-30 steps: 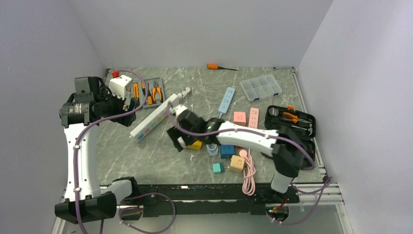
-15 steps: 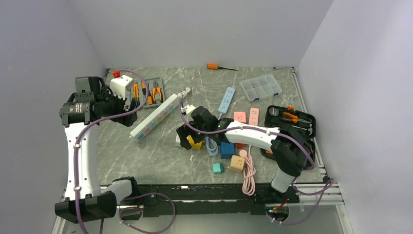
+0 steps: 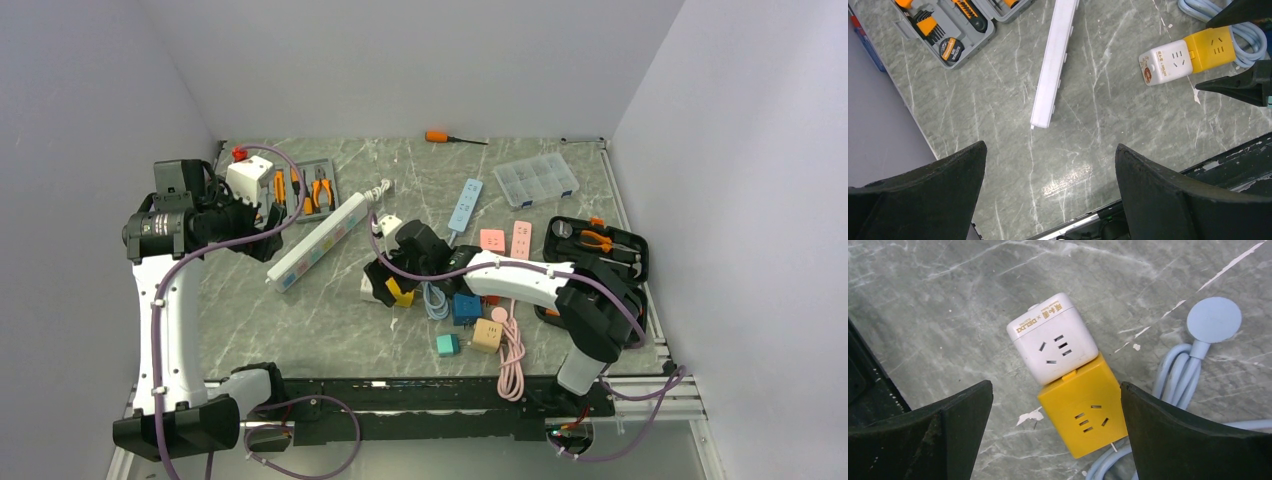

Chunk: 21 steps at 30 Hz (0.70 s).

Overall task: Pull the plug off the socket
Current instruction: Move the socket to the center of the board.

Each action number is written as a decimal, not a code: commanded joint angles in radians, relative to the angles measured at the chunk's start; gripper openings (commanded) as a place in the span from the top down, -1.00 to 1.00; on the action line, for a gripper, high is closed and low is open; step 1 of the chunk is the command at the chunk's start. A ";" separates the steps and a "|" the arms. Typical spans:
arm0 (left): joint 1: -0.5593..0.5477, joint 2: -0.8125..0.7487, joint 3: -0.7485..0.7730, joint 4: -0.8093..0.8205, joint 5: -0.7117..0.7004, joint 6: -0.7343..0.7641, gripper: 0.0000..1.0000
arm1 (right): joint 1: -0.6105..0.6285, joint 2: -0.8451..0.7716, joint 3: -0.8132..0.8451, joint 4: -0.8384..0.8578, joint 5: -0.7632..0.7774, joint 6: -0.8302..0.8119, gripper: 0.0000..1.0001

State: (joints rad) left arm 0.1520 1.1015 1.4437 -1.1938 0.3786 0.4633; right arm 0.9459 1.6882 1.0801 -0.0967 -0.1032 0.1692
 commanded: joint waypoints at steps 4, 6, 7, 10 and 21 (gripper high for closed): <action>0.004 -0.029 -0.001 0.002 0.031 0.015 -0.99 | -0.006 0.025 -0.020 0.069 0.019 -0.061 -1.00; 0.004 -0.031 -0.003 0.003 0.031 0.020 -0.99 | -0.005 0.035 -0.035 0.081 0.004 -0.059 -1.00; 0.004 -0.033 -0.003 0.002 0.032 0.021 -0.99 | -0.005 0.040 -0.045 0.090 -0.001 -0.057 -1.00; 0.004 -0.030 0.004 -0.003 0.040 0.024 -0.99 | -0.005 0.050 -0.068 0.092 -0.026 -0.049 -0.99; 0.004 -0.027 0.003 -0.001 0.047 0.031 -0.99 | 0.056 0.064 -0.131 0.164 0.000 -0.004 -0.98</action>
State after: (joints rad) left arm 0.1520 1.0882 1.4433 -1.1946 0.3962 0.4797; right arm 0.9726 1.7454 0.9619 -0.0082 -0.1146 0.1432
